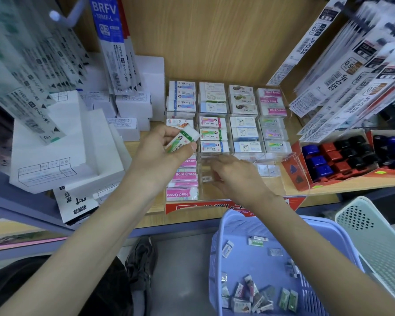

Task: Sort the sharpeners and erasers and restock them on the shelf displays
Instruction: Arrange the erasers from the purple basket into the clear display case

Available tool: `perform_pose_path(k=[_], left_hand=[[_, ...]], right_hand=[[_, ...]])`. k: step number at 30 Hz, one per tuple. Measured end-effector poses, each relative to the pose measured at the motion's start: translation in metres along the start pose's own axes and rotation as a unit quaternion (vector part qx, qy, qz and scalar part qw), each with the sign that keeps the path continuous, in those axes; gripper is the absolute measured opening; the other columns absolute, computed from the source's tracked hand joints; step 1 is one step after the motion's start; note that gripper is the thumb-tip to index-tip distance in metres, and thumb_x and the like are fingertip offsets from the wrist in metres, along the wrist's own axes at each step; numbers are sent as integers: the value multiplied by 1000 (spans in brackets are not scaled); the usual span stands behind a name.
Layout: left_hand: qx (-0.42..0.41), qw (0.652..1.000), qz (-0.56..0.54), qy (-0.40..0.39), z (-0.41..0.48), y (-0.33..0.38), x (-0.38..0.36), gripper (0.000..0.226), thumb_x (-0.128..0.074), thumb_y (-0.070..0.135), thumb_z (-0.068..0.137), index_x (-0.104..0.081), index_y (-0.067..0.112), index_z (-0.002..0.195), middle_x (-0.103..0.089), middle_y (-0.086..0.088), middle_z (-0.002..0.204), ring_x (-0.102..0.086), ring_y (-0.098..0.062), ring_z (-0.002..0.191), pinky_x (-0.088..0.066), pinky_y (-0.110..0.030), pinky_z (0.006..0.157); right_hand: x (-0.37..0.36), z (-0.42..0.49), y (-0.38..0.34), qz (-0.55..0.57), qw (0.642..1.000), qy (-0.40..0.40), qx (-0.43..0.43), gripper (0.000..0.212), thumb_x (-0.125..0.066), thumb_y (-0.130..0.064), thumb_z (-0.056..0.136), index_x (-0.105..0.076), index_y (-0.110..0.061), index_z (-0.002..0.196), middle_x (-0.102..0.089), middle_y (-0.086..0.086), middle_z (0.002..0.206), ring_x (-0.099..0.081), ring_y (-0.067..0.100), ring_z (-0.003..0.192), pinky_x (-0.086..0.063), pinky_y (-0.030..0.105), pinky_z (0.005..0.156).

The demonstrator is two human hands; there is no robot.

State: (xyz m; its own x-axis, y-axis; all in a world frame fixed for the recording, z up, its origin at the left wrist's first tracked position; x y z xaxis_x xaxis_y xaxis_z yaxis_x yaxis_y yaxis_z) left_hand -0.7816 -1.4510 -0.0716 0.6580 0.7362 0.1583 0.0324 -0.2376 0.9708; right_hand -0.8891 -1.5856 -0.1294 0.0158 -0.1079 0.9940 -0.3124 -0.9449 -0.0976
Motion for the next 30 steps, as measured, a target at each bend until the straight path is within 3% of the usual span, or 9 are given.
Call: perform_pose_path(k=[4, 11, 14, 17, 21, 25, 30], left_hand=[[3, 1000, 3, -6, 0, 0, -1, 22, -70, 22, 83, -52, 33, 85, -64, 4, 106, -62, -13, 98, -51, -33, 87], [3, 1000, 6, -7, 0, -1, -2, 22, -71, 23, 82, -52, 34, 84, -64, 5, 104, -62, -13, 98, -51, -34, 87], [3, 1000, 4, -10, -1, -1, -1, 21, -70, 23, 82, -52, 33, 85, -64, 5, 105, -62, -13, 98, -51, -33, 87], [4, 1000, 0, -10, -1, 0, -1, 21, -70, 23, 83, -52, 33, 86, -64, 5, 104, -62, -12, 98, -51, -34, 88], [6, 1000, 1, -11, -1, 0, -1, 21, -70, 23, 83, -52, 34, 86, -65, 5, 105, -63, -13, 98, -52, -36, 88], [4, 1000, 0, -11, -1, -1, -1, 21, -70, 23, 83, -51, 33, 86, -65, 5, 105, -63, -12, 98, -51, -31, 83], [0, 1000, 9, -18, -1, -3, -1, 23, -72, 22, 81, -55, 35, 88, -65, 2, 108, -63, -14, 95, -47, -29, 74]], right_hand=[[4, -2, 3, 8, 997, -76, 4, 13, -63, -20, 85, -61, -17, 97, -52, -2, 112, -42, 16, 116, -34, 28, 77], [9, -9, 6, -3, 995, -95, 31, 25, -56, -13, 88, -70, -25, 105, -62, -8, 111, -39, 15, 117, -27, 29, 93], [11, -12, 5, 32, 995, -88, 23, 33, -51, -7, 88, -70, -27, 106, -63, -9, 110, -40, 15, 115, -24, 28, 95], [15, -16, 2, 83, 987, -135, 20, 45, -46, 0, 81, -71, -28, 106, -66, -4, 109, -41, 17, 114, -18, 27, 103], [16, -17, -2, 31, 983, -179, 22, 52, -40, -4, 86, -59, -33, 125, -60, -1, 121, -32, 16, 127, 3, 37, 115], [14, -17, -4, 0, 987, -161, 20, 53, -37, -7, 88, -52, -32, 132, -49, -9, 137, -23, 16, 135, 3, 42, 115], [12, -21, -8, -12, 989, -148, -6, 57, -40, -5, 86, -43, -27, 138, -50, -4, 132, -23, 18, 134, 2, 47, 116]])
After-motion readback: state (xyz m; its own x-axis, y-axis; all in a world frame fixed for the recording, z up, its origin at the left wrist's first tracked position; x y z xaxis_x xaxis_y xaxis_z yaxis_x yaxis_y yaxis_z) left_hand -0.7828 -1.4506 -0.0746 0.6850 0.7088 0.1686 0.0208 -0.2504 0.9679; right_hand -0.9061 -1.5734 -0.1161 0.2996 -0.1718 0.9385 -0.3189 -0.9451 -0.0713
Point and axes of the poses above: each hand's wrist, its own z-axis towards the middle knuckle, its own x-axis out of the back of the hand, y = z × x, the point moved 1 cm from there along z, towards the middle knuckle
